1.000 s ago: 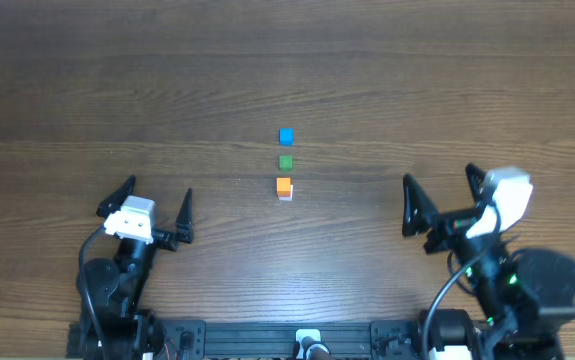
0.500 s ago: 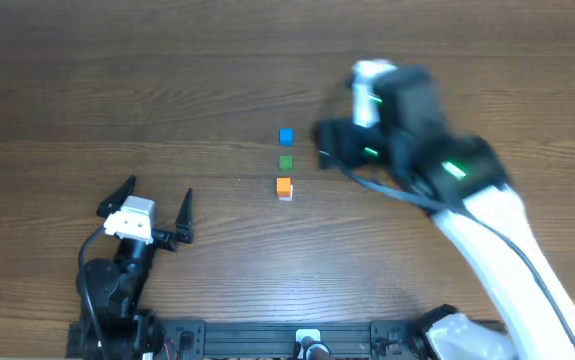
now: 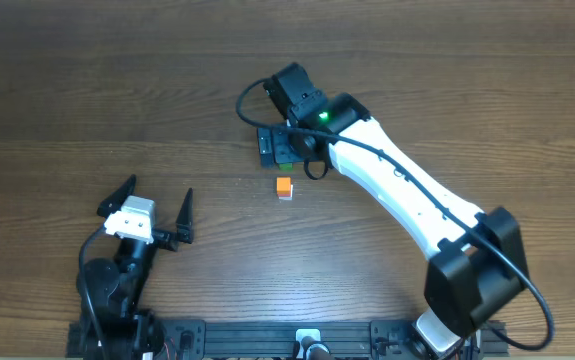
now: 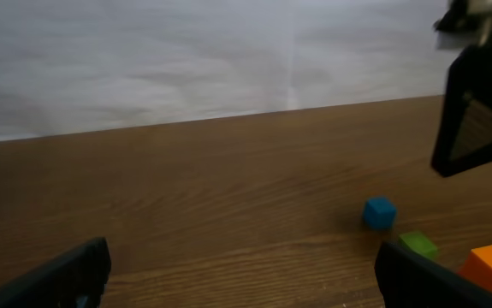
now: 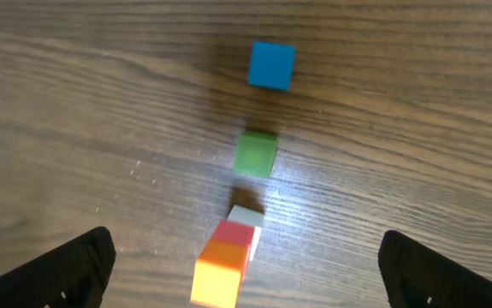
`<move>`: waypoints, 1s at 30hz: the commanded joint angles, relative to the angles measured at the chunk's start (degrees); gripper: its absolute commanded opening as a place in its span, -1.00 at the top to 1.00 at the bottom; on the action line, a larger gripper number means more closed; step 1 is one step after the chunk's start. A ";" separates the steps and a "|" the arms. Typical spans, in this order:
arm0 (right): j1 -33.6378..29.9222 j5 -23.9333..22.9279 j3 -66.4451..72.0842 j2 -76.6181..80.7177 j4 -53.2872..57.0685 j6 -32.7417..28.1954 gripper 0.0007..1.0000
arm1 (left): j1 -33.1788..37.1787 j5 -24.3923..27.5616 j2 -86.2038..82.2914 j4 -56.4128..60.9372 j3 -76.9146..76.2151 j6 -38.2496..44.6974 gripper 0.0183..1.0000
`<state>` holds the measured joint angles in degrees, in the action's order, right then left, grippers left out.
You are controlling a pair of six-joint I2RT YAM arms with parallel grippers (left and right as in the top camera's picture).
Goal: Stack Cubes
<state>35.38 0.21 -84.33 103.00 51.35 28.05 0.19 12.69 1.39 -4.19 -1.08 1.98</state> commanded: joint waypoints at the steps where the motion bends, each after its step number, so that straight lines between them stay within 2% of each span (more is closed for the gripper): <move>1: 0.37 -1.44 -1.73 3.50 -0.79 4.81 -0.98 | 0.31 0.57 -0.26 0.15 0.28 0.81 -1.00; 18: 2.93 -3.80 -2.78 13.90 -4.22 6.21 -0.98 | 0.31 0.57 -0.26 0.17 0.28 0.81 -1.00; 24: 2.91 -6.73 -2.99 15.89 -4.52 6.21 -0.98 | 0.31 0.57 -0.26 0.15 0.28 0.81 -1.00; 30: 2.32 -7.15 -2.99 17.84 -5.35 5.11 -0.86 | 0.31 0.57 -0.26 0.17 0.28 0.81 -1.00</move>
<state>38.09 -5.34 -86.11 119.04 46.35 33.80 0.19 12.69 1.37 -4.19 -1.08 1.98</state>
